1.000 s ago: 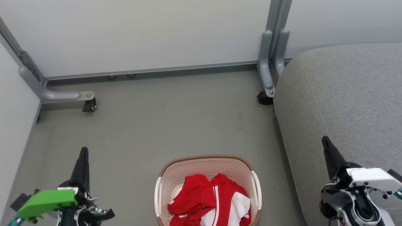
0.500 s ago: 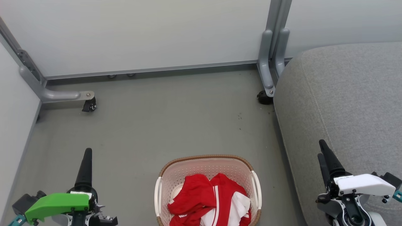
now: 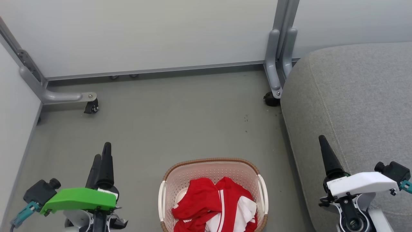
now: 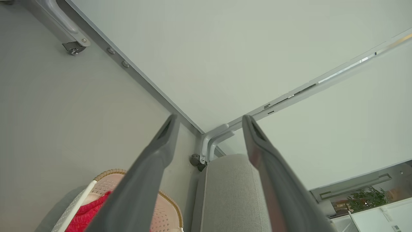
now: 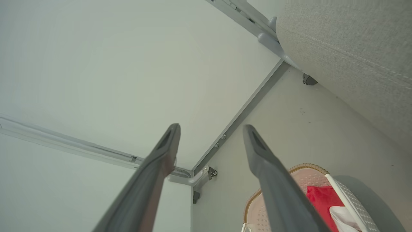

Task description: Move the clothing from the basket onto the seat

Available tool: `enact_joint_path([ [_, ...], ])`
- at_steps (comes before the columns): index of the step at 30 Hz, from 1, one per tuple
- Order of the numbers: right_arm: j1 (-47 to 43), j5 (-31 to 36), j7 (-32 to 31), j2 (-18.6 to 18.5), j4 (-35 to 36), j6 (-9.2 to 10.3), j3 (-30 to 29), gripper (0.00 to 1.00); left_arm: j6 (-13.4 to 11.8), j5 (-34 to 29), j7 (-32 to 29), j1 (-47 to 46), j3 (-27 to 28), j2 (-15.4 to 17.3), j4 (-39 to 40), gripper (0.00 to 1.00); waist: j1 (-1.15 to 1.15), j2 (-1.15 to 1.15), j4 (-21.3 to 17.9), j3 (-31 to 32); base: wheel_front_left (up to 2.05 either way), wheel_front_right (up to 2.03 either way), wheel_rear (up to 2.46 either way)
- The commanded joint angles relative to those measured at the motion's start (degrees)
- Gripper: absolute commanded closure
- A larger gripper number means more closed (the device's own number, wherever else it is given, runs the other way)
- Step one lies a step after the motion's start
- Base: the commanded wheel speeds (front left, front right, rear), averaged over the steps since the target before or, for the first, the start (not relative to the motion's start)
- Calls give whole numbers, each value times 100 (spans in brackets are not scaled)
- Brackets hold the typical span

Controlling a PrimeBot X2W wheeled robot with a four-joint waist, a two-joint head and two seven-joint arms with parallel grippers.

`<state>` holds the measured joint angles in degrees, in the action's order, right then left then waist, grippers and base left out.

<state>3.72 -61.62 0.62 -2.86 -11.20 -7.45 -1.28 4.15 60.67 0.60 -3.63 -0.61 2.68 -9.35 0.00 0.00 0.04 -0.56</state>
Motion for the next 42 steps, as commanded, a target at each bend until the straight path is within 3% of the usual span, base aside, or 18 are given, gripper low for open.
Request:
enact_joint_path([
  [1, 80, 276, 69, -56, 130, -2, 38, 0, -62, -282, 71, -166, -88, 98, 133, 0, 0, 0, 0, -3, 0, 0, 0],
  [21, 9, 1873, 466, -28, 281, -3, 132, 0, -630, -1867, 466, -261, -741, 335, 414, 0, 0, 0, 20, -27, 0, 0, 0],
  [42, -45, 3291, 809, -3, 511, -3, 282, 0, -821, -3231, 809, -277, -1106, 442, 662, 0, 0, 0, 16, -62, 0, 0, 0],
])
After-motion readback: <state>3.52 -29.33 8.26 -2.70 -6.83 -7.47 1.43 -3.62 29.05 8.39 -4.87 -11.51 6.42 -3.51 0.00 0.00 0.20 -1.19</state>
